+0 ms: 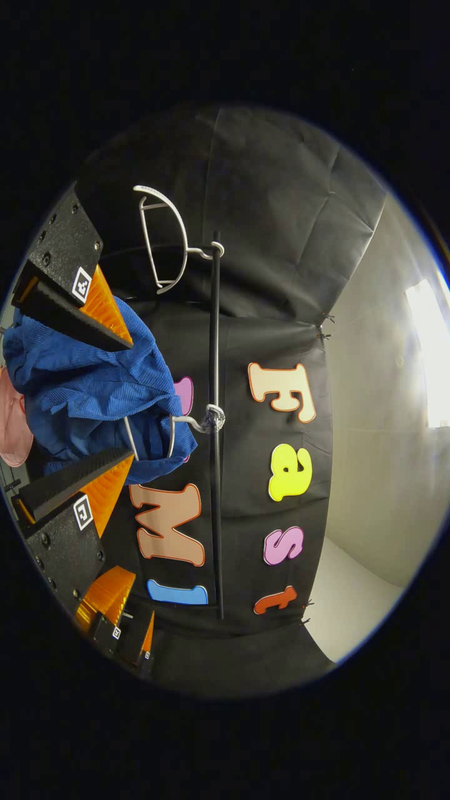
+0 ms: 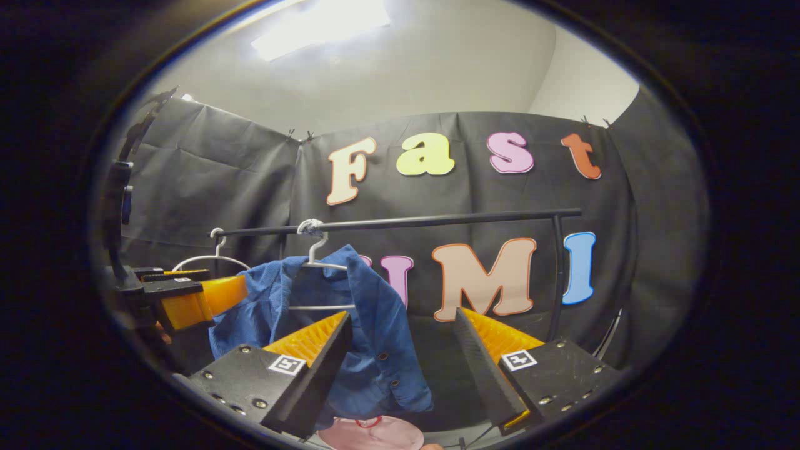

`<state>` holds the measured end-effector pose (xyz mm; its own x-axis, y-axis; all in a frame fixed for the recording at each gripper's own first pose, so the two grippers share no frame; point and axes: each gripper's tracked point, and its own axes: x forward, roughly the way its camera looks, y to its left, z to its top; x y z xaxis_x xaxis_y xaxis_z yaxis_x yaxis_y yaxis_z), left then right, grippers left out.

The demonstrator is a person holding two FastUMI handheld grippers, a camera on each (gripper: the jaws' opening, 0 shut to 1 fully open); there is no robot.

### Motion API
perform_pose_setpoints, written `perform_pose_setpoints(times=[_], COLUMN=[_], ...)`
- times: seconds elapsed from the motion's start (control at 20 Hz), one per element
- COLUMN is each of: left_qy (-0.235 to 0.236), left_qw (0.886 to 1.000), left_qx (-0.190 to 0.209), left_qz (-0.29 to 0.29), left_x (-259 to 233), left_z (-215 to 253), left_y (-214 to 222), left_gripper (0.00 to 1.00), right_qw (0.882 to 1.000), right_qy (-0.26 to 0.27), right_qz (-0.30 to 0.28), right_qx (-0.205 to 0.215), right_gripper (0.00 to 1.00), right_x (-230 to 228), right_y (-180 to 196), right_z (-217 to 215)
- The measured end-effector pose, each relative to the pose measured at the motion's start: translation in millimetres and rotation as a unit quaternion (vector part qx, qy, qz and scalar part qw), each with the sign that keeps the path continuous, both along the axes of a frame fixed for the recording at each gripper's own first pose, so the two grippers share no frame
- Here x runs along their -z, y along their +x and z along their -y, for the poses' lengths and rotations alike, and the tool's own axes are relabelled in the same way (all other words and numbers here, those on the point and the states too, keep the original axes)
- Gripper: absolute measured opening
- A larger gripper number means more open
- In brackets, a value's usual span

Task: Grasp the clothes on the hanger with both hands and then place them into the laundry hamper below.

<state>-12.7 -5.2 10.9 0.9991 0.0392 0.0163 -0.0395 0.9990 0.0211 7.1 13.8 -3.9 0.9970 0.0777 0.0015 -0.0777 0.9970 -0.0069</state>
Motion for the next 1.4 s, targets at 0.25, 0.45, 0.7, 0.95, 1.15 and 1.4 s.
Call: perform_pose_setpoints(times=[0.25,0.45,0.7,0.95,1.15,1.4], left_qy=[0.008,0.014,0.025,0.051,0.048,0.027], left_qw=[1.0,1.0,0.998,0.992,0.988,0.99], left_qx=[-0.002,-0.002,-0.028,-0.064,-0.06,-0.062], left_qz=[-0.005,-0.02,-0.045,-0.095,-0.132,-0.124], left_x=[5.0,21.3,60.0,118.6,150.9,138.5], left_z=[8.5,16.7,12.8,-9.5,-16.3,-31.6], left_y=[0.0,10.6,39.1,59.8,74.0,73.3], left_gripper=[0.95,0.95,0.95,0.83,0.61,0.04], right_qw=[1.0,1.0,1.0,0.999,0.999,0.998], right_qy=[0.001,-0.003,-0.015,-0.03,-0.032,-0.043], right_qz=[-0.009,-0.01,-0.014,-0.012,-0.015,-0.018], right_qx=[-0.018,-0.022,-0.019,-0.016,-0.018,-0.032], right_gripper=[0.98,0.94,0.98,0.98,0.94,0.94], right_x=[5.3,5.6,9.4,10.2,14.8,27.5], right_y=[4.7,8.5,13.4,22.8,32.1,47.3], right_z=[-2.8,0.7,12.4,21.3,22.0,13.0])
